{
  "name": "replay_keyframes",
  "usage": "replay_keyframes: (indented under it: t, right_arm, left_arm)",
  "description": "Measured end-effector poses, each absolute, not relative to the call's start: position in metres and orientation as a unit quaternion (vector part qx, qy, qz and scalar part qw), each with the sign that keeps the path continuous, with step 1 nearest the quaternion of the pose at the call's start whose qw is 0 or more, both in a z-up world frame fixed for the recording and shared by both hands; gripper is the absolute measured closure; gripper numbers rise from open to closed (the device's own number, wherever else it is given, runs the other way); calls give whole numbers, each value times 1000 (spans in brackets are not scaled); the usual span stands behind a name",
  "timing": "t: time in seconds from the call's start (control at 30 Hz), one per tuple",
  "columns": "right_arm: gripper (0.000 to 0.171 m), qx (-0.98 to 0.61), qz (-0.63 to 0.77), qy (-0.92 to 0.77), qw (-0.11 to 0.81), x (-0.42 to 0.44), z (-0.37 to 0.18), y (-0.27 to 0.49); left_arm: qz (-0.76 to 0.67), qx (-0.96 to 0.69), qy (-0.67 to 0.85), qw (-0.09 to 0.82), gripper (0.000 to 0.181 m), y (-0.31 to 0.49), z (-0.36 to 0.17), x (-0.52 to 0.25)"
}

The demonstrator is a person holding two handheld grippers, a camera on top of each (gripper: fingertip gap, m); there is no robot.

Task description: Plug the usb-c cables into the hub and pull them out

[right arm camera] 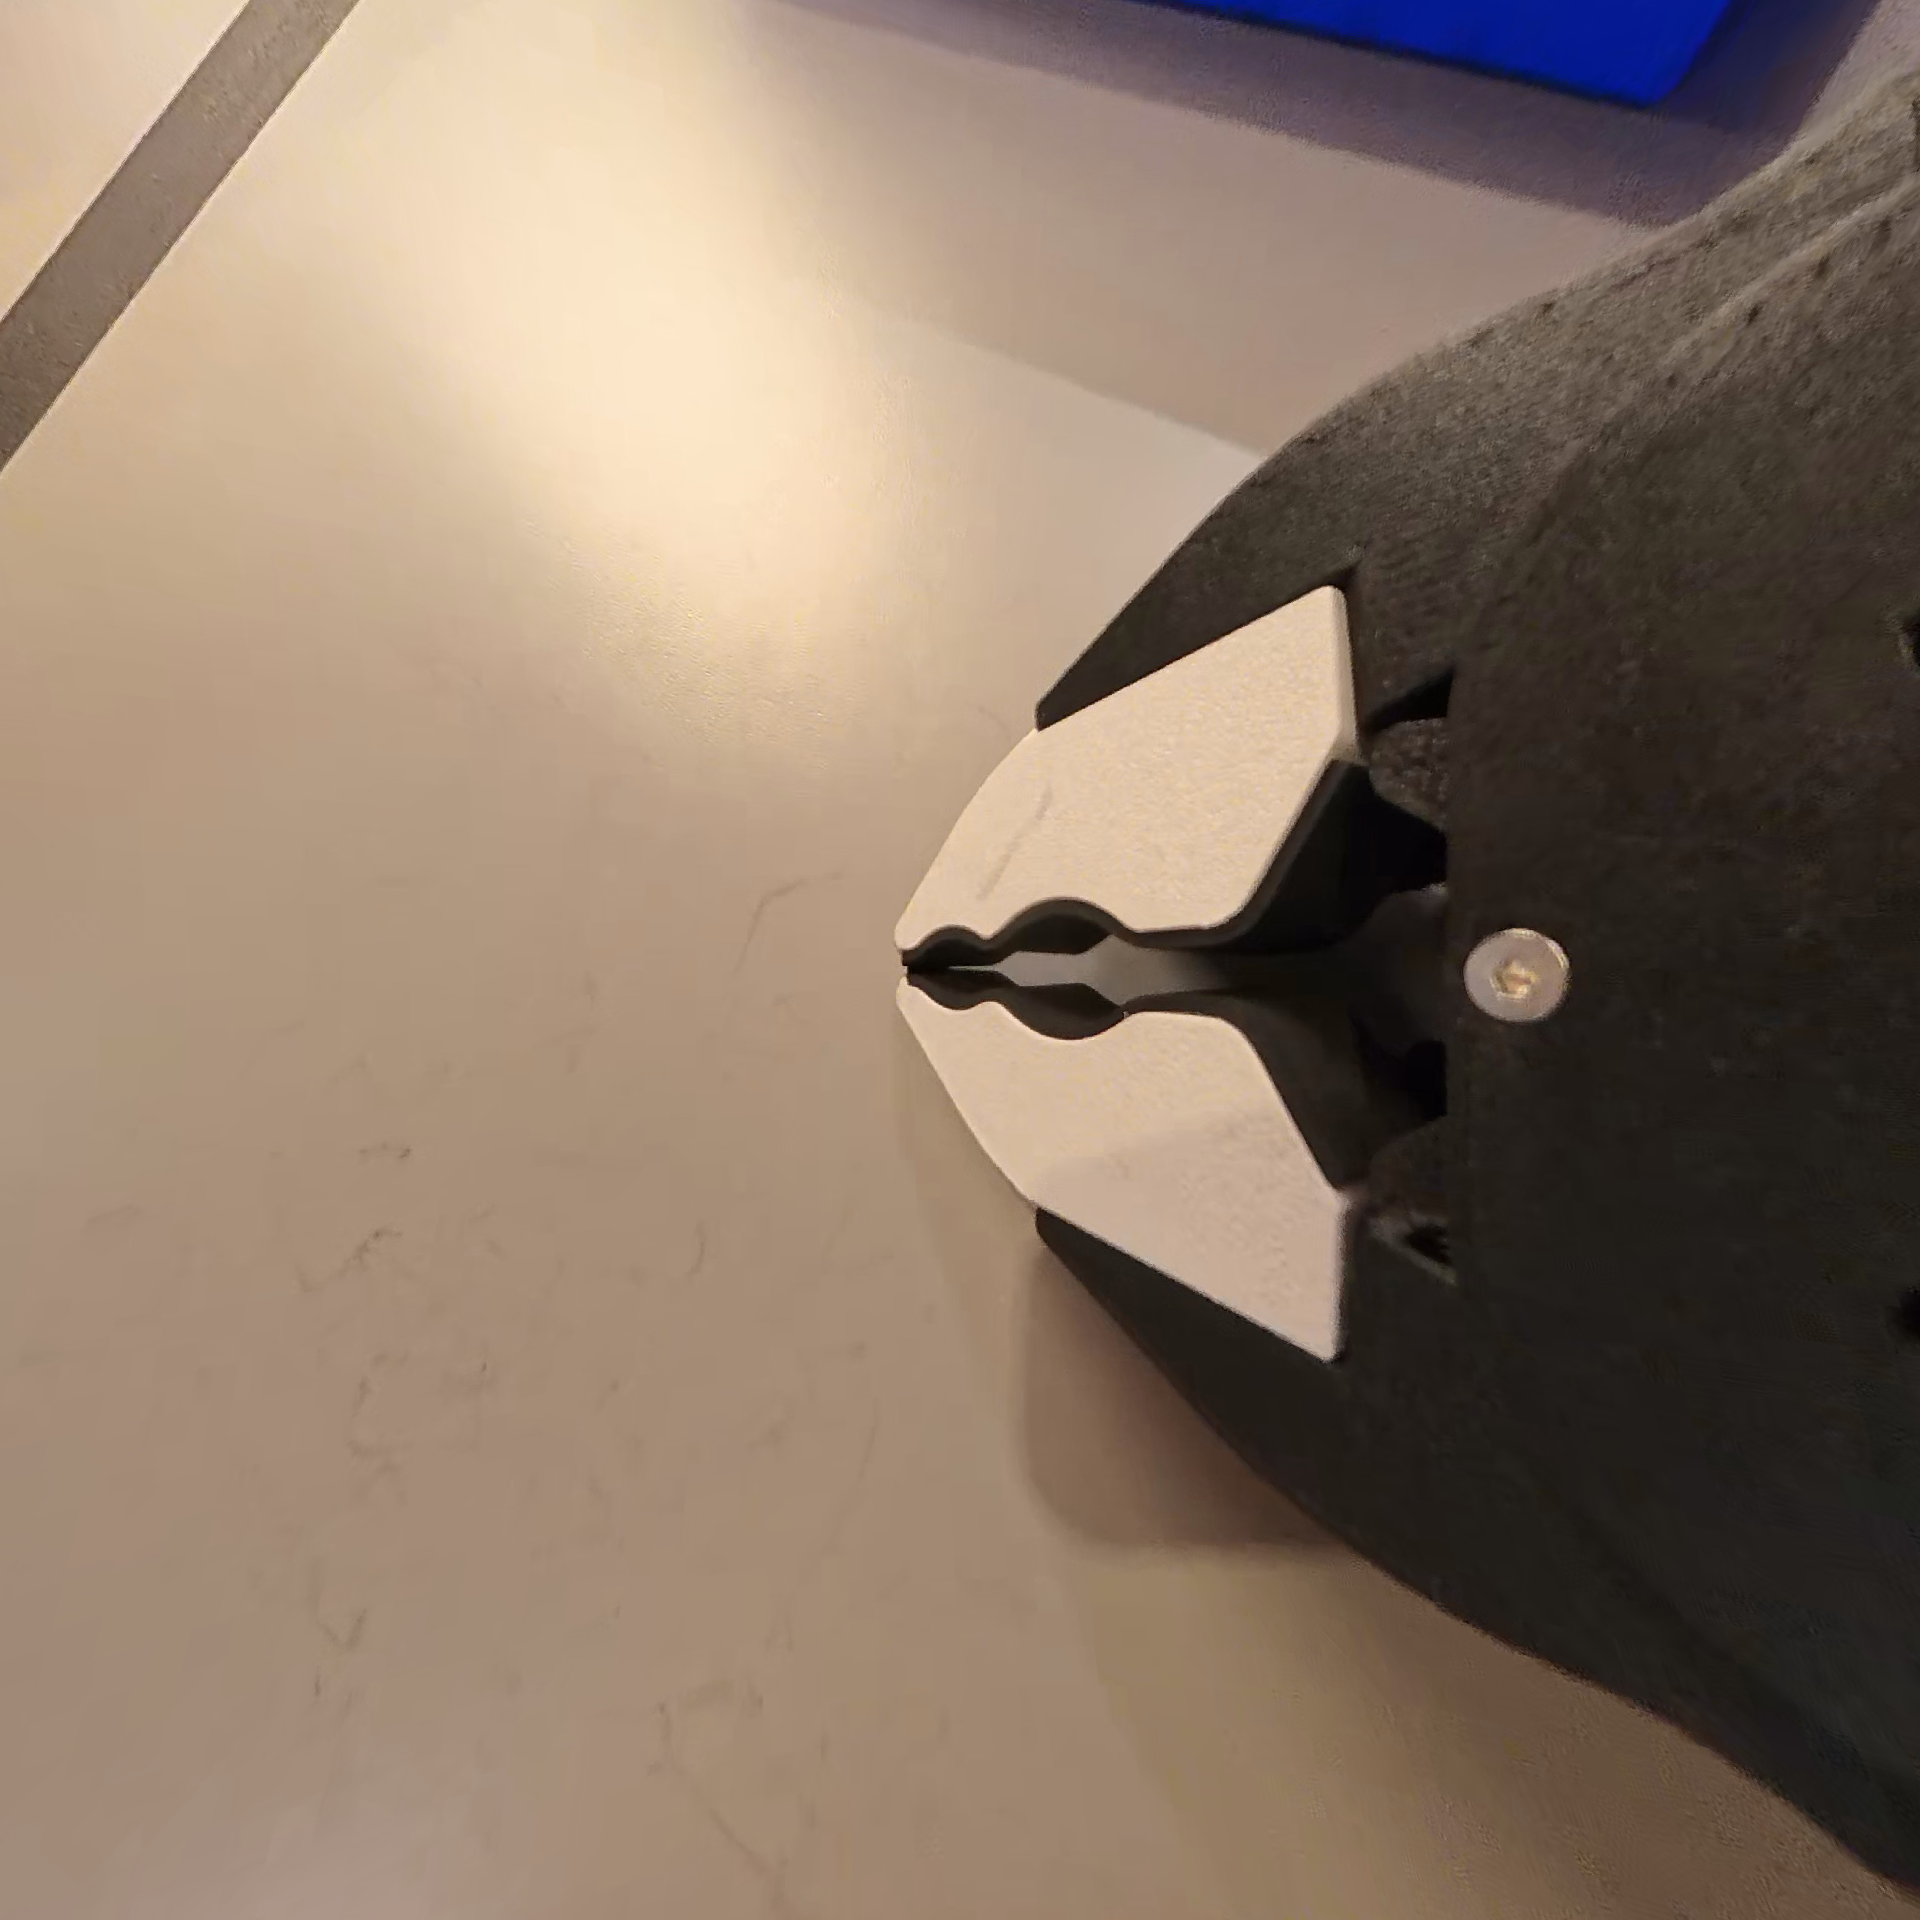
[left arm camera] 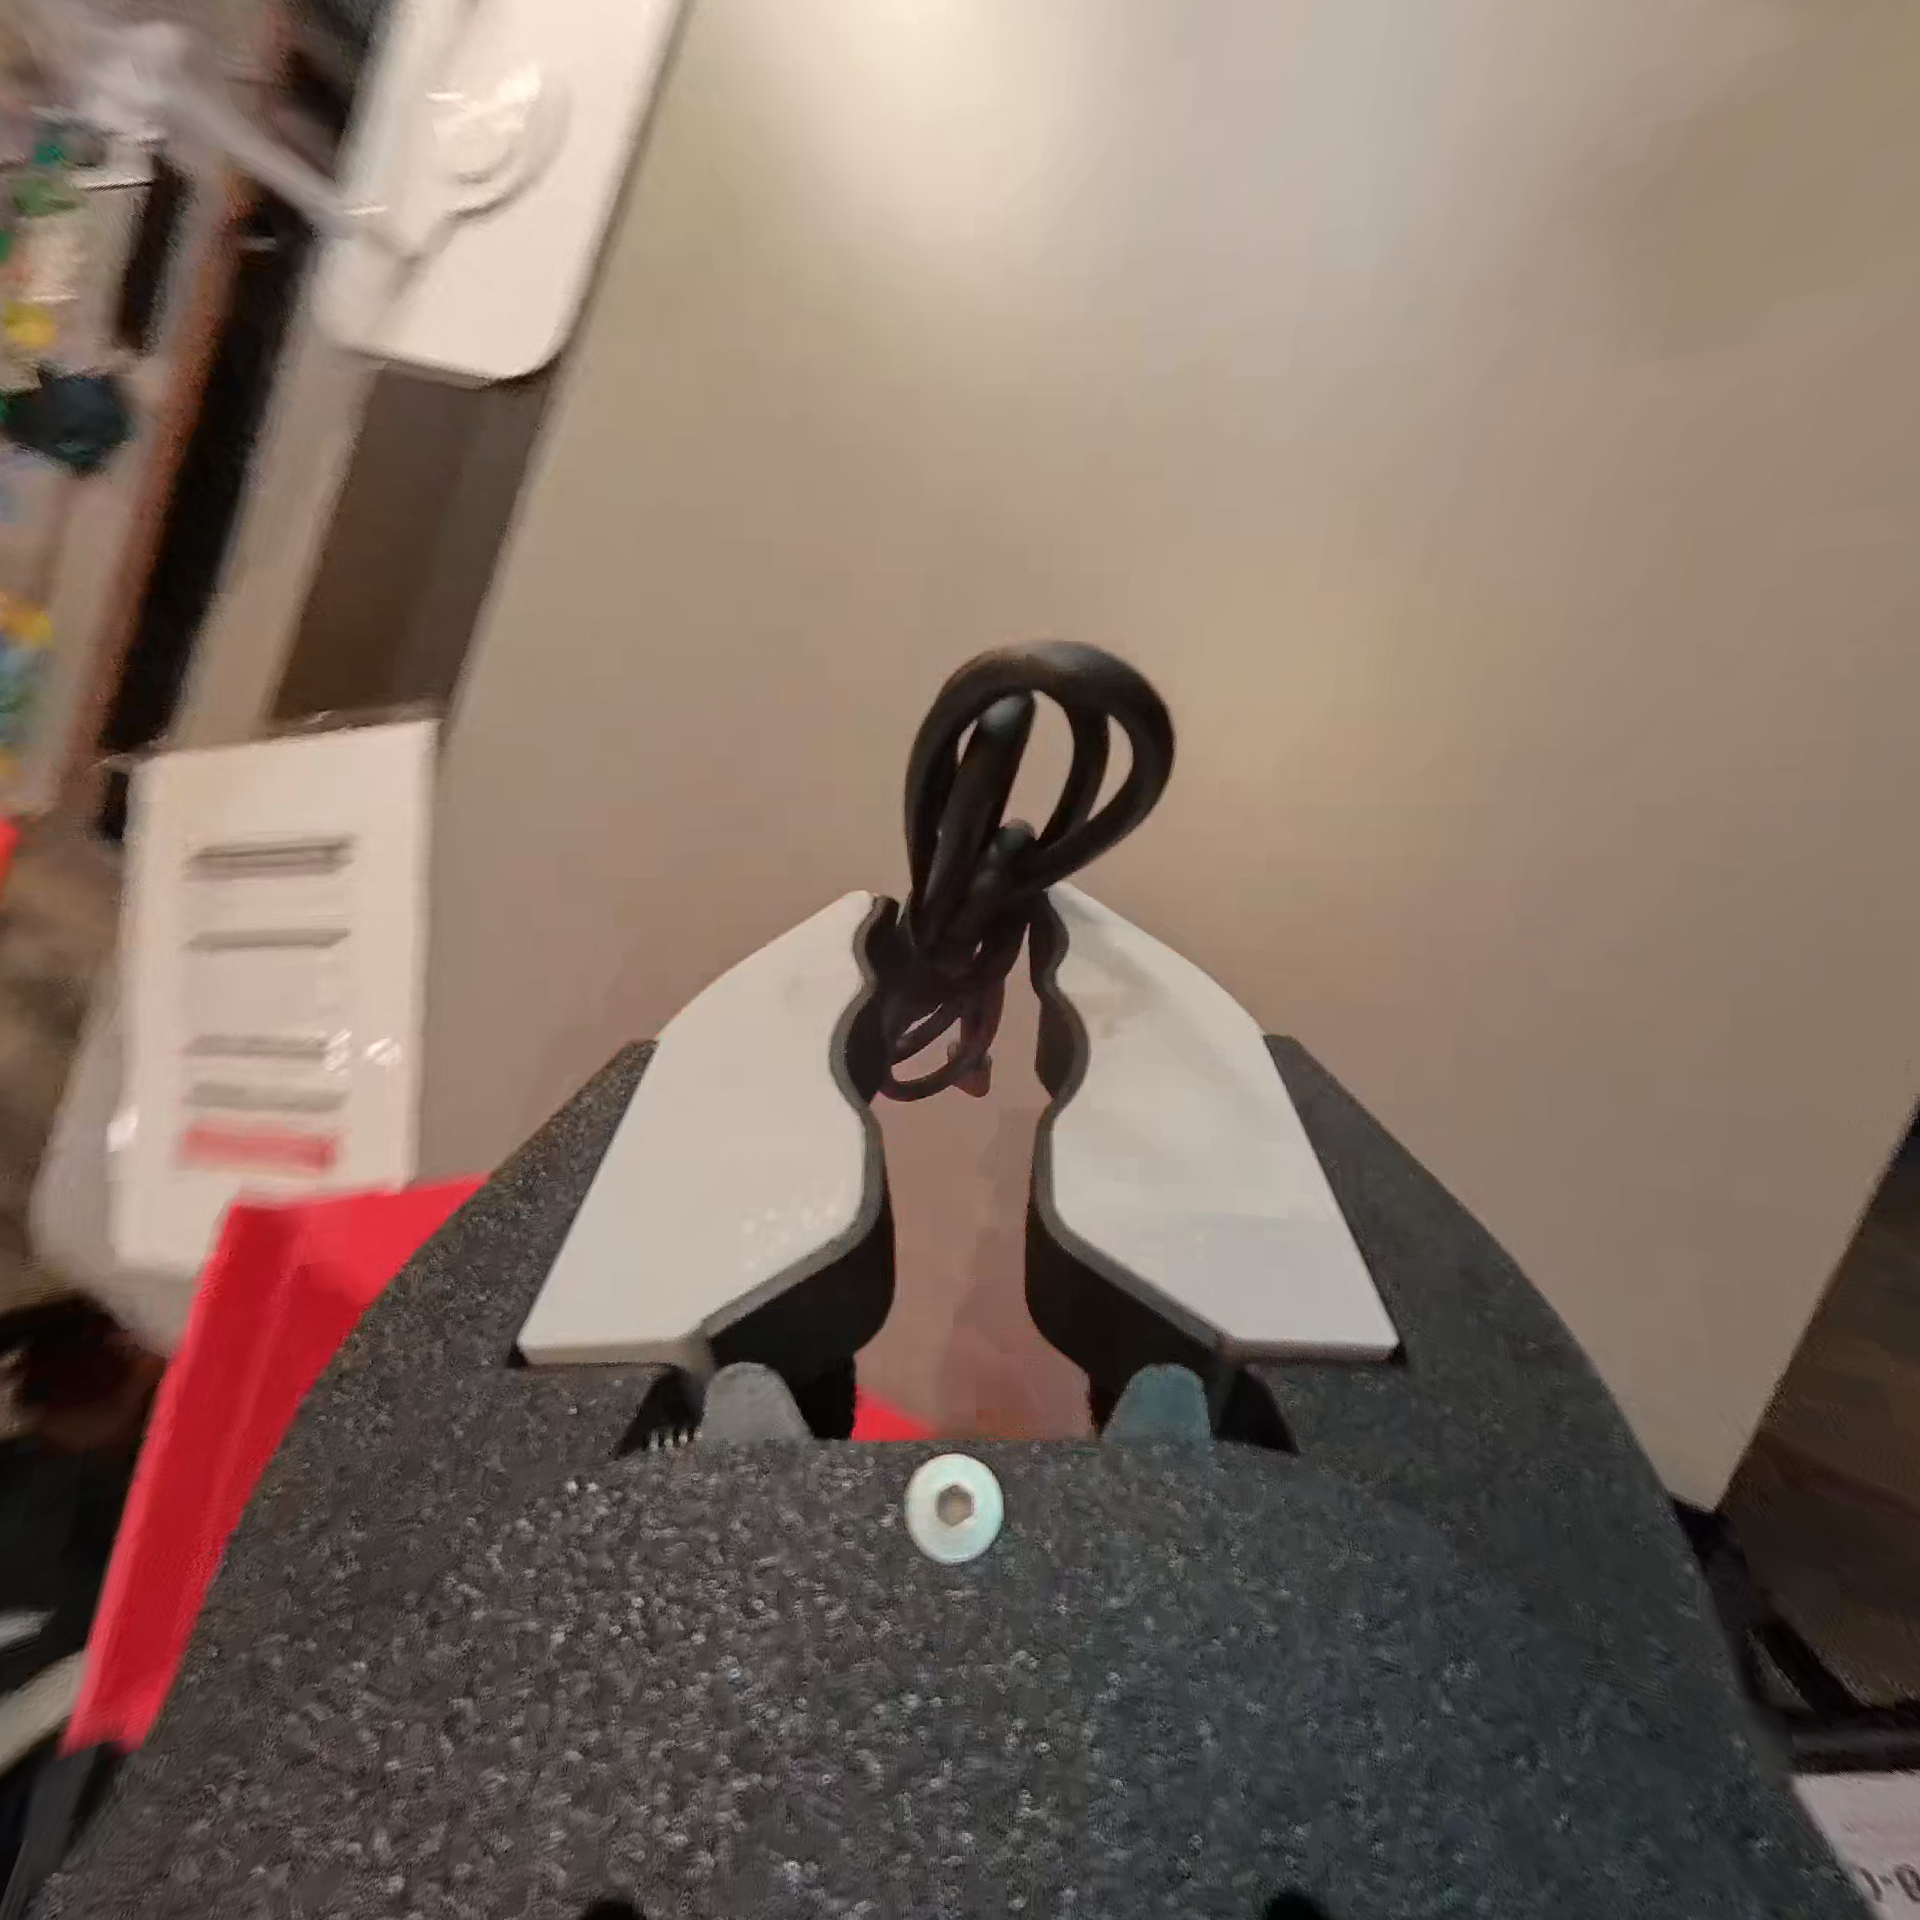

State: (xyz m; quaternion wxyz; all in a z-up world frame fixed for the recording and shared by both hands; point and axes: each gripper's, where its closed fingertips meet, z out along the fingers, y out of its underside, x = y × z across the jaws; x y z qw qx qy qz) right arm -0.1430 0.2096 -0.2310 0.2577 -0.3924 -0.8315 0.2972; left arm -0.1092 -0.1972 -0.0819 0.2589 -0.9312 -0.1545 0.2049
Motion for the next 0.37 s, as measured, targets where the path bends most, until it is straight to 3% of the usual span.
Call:
replay_keyframes:
  t: [0.03, 0.37]
  right_arm:
    - [171, -393, 298, -831, 256, -143, -231, 210]
    - [171, -379, 287, -832, 285, -142, -229, 209]
  left_arm:
    - [176, -940, -140, 258, 156, -176, -97, -105]
    - [-32, -955, -54, 290, 156, -31, -195, -77]
